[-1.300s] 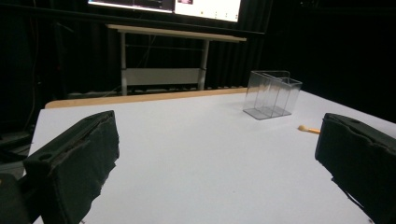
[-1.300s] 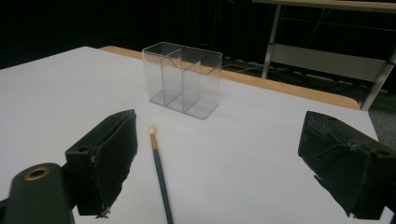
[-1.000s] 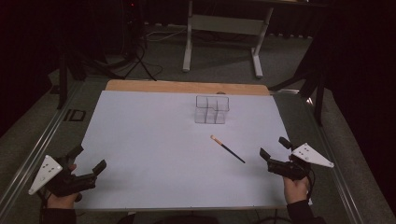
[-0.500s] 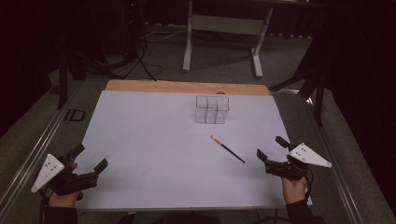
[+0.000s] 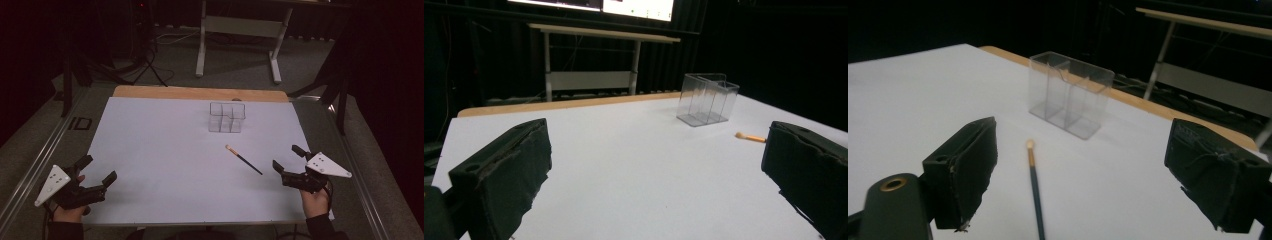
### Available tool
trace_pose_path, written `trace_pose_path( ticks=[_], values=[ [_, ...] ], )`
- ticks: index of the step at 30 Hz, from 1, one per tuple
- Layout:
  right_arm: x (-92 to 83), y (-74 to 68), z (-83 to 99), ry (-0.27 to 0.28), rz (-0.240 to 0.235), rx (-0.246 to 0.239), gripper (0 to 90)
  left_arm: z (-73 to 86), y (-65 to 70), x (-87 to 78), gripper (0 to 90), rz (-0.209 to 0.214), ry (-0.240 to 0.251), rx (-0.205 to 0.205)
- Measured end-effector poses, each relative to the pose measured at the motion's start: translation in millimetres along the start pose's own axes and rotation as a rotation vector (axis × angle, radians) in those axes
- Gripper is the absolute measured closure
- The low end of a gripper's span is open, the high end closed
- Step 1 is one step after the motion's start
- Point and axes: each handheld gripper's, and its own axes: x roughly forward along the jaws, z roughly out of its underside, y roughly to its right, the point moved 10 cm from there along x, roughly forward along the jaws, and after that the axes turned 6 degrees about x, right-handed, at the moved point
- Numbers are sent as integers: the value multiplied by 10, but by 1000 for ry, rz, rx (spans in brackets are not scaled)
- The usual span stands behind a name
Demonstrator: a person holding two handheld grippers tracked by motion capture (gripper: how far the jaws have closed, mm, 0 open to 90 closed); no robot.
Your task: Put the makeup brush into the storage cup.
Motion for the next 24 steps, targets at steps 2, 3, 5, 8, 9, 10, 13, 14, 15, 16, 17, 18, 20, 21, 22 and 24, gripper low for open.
trace_pose_path(
  ticks=[2,3,5,8,9,10,13,14,15,16,17,18,20,21,22,24],
  values=[
    [5,-18,-44,6,1,-7,132,-7,3,-8,0,-1,5,-4],
    [10,-31,-58,7,-7,0,132,-7,2,-16,0,-1,8,-10],
    [30,-48,-86,6,-12,-8,132,-3,-1,-20,0,-4,5,-10],
    [85,-80,-125,-5,-29,-18,134,3,-18,-34,0,-10,5,-15],
    [105,-99,-137,-6,-44,-14,134,0,-26,-36,0,-15,7,-16],
    [105,-99,-137,-6,-44,-14,134,0,-26,-36,0,-15,7,-16],
    [195,-143,-172,-34,-69,-8,134,-2,-29,-31,0,-12,6,-15],
    [217,-149,-181,-45,-74,-3,133,-4,-24,-33,0,-10,9,-16],
    [237,-155,-198,-48,-79,-1,132,-4,-22,-35,0,-12,8,-16],
    [257,-151,-212,-54,-74,1,131,-7,-23,-37,0,-12,10,-15],
    [282,-147,-228,-63,-76,8,129,-9,-26,-39,0,-12,11,-18],
    [306,-156,-240,-76,-99,27,127,-9,-26,-39,0,-12,11,-18],
    [363,-152,-261,-96,-108,30,128,-12,-26,-38,0,-12,13,-21],
    [389,-156,-270,-103,-117,32,128,-14,-24,-38,0,-12,13,-20],
    [389,-156,-270,-103,-117,32,128,-14,-24,-38,0,-12,13,-20],
    [456,-146,-273,-126,-125,40,128,-13,-18,-35,0,-9,11,-16]
  ],
)
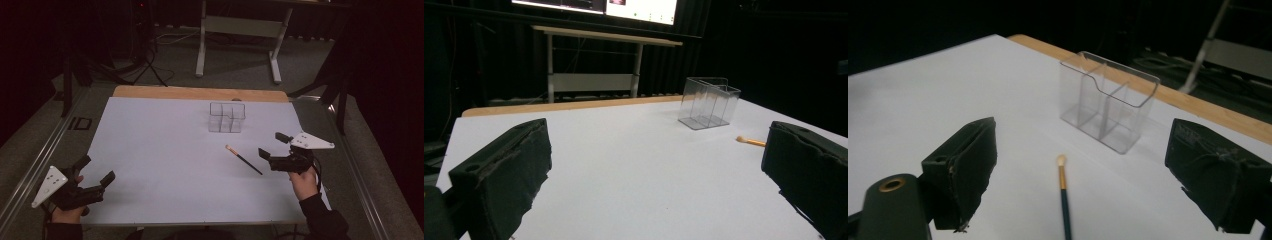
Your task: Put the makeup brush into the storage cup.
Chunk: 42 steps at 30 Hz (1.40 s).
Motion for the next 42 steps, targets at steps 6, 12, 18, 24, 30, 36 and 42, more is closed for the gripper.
trace_pose_path(
  ticks=[6,12,18,24,30,36,42],
  values=[
    [168,45,4,-39,14,-15,115,5,2,7,0,2,-3,0],
    [373,30,33,-97,0,-19,107,3,12,1,0,4,-7,5],
    [531,49,67,-147,-21,7,105,-6,-4,-5,0,2,-1,-1],
    [661,30,215,-249,-51,-19,135,-1,0,-4,0,5,-4,-1],
    [760,43,360,-320,-46,-34,265,-1,6,-2,0,8,-5,3],
    [802,43,443,-381,-63,-41,356,-1,4,-4,0,7,-5,3],
    [850,16,548,-454,-69,-51,416,-1,9,-1,0,11,-6,3]
  ],
)
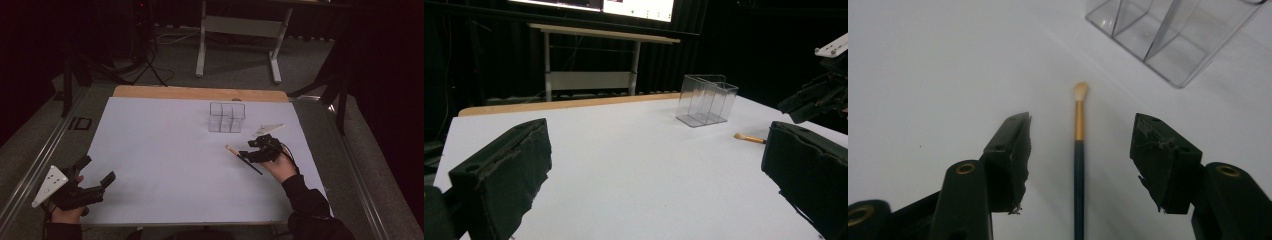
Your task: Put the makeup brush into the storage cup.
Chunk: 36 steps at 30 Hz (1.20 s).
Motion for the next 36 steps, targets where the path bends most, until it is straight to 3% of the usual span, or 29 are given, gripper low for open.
trace_pose_path(
  ticks=[5,6,14,22,28,36],
  values=[
    [53,-2,60,-77,12,0,507,3,-2,-2,0,-4,-2,6],
    [77,5,90,-113,19,-2,536,2,-3,-2,0,-3,-1,4],
    [159,12,190,-228,31,-3,608,7,-1,3,0,0,-3,5],
    [255,54,241,-305,49,8,675,7,-9,-3,0,-1,-3,3],
    [340,86,253,-333,59,17,700,8,-1,-2,0,1,-4,6],
    [417,53,284,-387,73,-5,750,18,-8,3,0,1,-11,2]
  ],
)
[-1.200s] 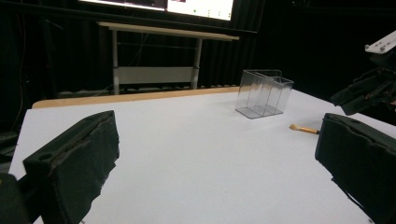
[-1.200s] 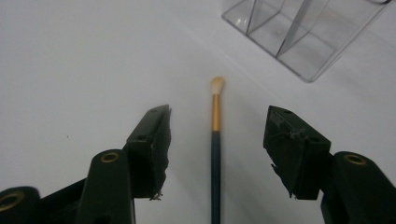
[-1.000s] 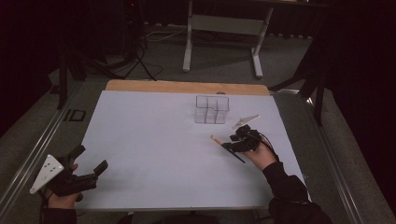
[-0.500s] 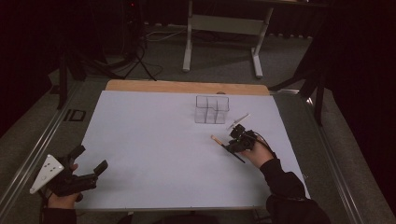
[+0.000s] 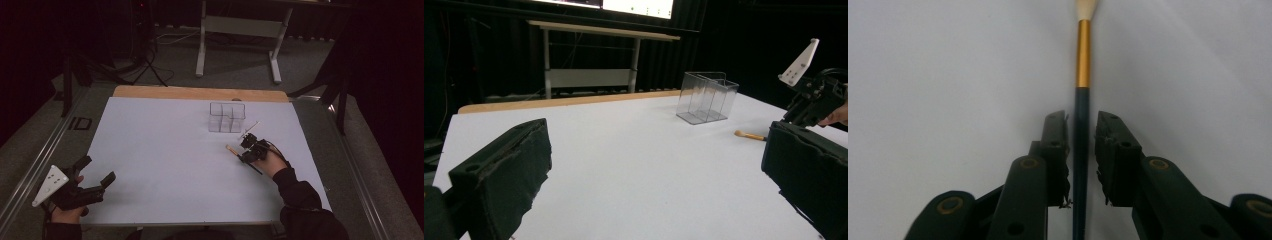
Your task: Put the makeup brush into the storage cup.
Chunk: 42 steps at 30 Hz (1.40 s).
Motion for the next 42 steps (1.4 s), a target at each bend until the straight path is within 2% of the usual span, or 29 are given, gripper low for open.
trace_pose_path(
  ticks=[5,15,20,21,24,25,28,32,35,40,42],
  values=[
    [35,-10,13,-41,13,-3,791,2,-4,-3,0,-2,0,-1],
    [18,-20,7,-35,36,-18,831,4,1,1,0,-1,-2,1],
    [-81,-21,-28,20,19,3,831,9,0,7,0,-1,-5,-1],
    [-150,-42,-46,62,0,11,831,8,4,9,0,0,-5,-1],
    [-224,-58,-54,111,-21,23,831,9,11,9,0,1,-6,-1],
    [-224,-58,-54,111,-21,23,831,9,11,9,0,1,-6,-1],
    [-324,-94,-62,177,-51,32,831,10,18,15,0,4,-7,-2],
    [-408,-118,-65,236,-83,59,831,16,33,29,0,13,-11,-6],
    [-443,-134,-74,275,-106,64,831,13,46,32,0,17,-9,-12],
    [-512,-150,-109,345,-160,117,831,18,65,41,0,28,-13,-25],
    [-528,-149,-122,359,-157,116,831,29,77,52,0,34,-20,-29]
  ],
)
